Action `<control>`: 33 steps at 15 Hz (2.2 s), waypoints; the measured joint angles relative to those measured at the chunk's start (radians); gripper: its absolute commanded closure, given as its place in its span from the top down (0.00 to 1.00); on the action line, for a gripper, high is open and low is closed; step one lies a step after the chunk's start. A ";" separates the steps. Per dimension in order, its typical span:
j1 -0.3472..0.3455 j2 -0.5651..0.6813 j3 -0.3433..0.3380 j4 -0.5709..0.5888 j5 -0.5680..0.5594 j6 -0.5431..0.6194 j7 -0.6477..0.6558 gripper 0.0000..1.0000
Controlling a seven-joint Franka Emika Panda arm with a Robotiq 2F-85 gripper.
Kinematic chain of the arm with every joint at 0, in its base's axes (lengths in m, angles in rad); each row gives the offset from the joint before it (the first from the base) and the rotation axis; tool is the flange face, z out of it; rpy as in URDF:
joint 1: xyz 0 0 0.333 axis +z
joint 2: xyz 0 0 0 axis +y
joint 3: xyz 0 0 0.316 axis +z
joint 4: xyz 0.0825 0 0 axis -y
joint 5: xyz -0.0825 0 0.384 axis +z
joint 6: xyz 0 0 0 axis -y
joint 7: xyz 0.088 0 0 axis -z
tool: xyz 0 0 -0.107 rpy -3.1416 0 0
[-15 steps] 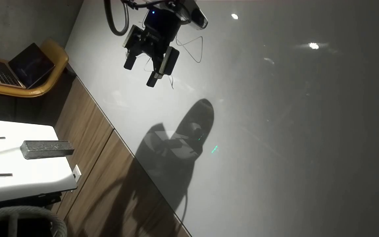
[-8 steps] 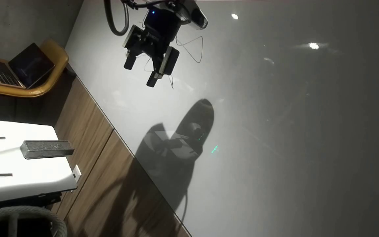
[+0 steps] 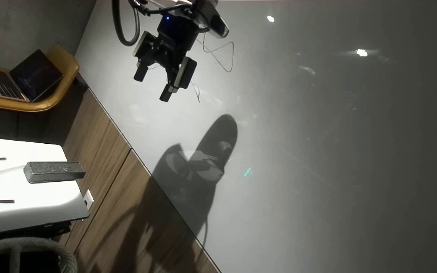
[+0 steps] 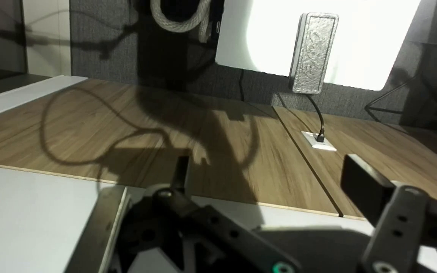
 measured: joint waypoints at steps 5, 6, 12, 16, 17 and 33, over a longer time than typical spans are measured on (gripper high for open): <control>0.060 -0.057 0.086 -0.153 0.030 0.085 0.052 1.00; 0.072 -0.072 0.104 -0.189 0.035 0.122 0.081 1.00; 0.072 -0.103 0.184 -0.385 0.028 0.352 0.326 1.00; 0.047 -0.093 0.210 -0.455 0.016 0.395 0.429 1.00; 0.045 -0.084 0.213 -0.456 0.016 0.397 0.439 1.00; 0.041 -0.025 0.214 -0.455 0.016 0.403 0.447 1.00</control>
